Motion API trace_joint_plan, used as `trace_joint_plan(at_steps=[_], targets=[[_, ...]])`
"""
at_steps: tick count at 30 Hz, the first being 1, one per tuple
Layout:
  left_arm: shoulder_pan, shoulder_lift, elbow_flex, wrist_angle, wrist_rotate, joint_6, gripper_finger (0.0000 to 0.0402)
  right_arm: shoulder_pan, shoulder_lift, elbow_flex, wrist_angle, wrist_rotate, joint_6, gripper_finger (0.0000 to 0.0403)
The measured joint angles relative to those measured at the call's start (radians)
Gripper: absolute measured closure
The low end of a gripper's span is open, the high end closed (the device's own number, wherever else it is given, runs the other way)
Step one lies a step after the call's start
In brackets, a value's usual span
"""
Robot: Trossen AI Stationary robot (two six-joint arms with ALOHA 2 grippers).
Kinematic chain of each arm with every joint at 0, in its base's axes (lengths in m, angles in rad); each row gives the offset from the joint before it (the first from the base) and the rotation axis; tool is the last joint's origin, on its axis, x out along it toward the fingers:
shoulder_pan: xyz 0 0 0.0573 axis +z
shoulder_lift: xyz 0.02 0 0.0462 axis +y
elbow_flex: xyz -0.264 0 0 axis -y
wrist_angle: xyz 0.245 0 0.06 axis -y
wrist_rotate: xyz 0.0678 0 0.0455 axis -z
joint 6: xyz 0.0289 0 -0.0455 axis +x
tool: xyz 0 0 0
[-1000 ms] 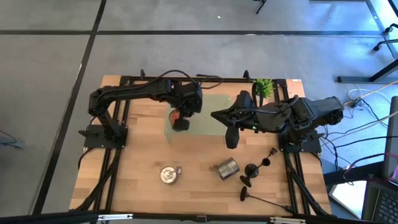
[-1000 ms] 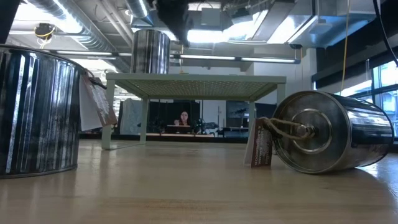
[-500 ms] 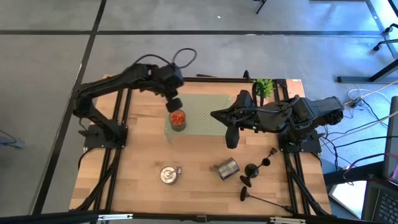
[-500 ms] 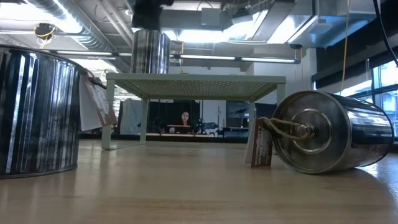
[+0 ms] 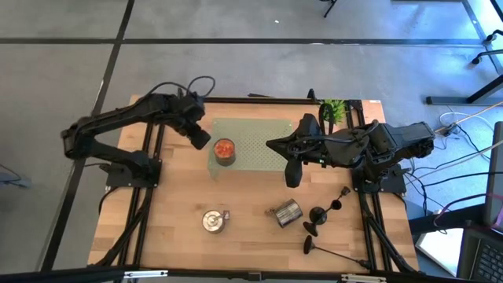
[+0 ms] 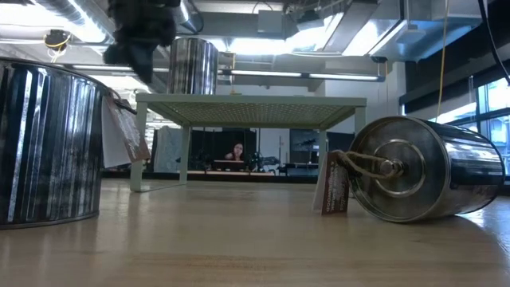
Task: Pick & Place candle stick holders
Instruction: Put the top candle holder on the shelf
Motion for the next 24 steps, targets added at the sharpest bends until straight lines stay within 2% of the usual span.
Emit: trace_joint_plan(at_steps=[4, 11, 24], targets=[[-0.038, -0.034, -0.093, 0.043, 0.033, -0.045, 0.0400, 0.000, 0.000, 0.000, 0.000, 0.002, 0.000, 0.0399], [-0.082, -0.092, -0.238, 0.281, 0.082, -0.172, 0.0400, 0.000, 0.000, 0.000, 0.000, 0.002, 0.000, 0.0399], [-0.083, -0.089, -0.283, 0.312, 0.073, -0.191, 0.0400, 0.000, 0.000, 0.000, 0.001, 0.002, 0.001, 0.0399]])
